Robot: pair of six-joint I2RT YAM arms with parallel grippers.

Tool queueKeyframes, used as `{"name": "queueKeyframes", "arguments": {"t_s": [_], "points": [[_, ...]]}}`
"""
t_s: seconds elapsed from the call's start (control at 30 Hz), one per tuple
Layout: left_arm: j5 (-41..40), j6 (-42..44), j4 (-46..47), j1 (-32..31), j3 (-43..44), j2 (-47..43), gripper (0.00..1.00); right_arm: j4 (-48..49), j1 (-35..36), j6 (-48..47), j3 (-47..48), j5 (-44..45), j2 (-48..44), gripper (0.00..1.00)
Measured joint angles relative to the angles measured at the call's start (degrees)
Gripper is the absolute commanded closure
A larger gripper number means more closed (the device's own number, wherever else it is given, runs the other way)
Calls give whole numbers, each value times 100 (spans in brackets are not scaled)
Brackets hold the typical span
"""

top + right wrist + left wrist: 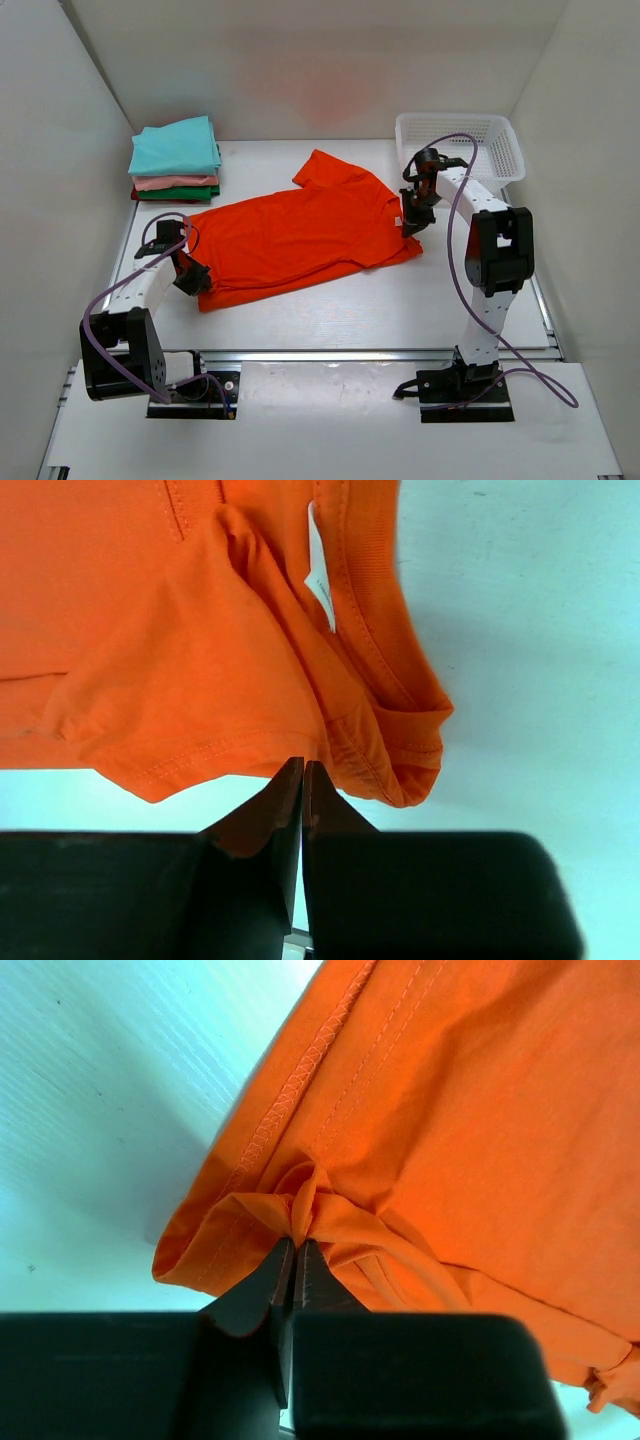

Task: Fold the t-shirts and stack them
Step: Fold the flattened tshirt in 1/3 of the way

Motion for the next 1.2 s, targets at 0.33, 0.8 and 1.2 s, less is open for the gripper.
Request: {"name": "queueKeyframes", "arguments": {"t_s": [0.33,0.8,1.2], "points": [[2,22,0,15,0,-13,88,33,0,9,-70,15,22,70],[13,9,4,96,-46,-131,100,35,-111,188,61,-831,251,100],[9,-109,87,240,-122,-243,100,372,-527,684,341,-1915,284,100]]}}
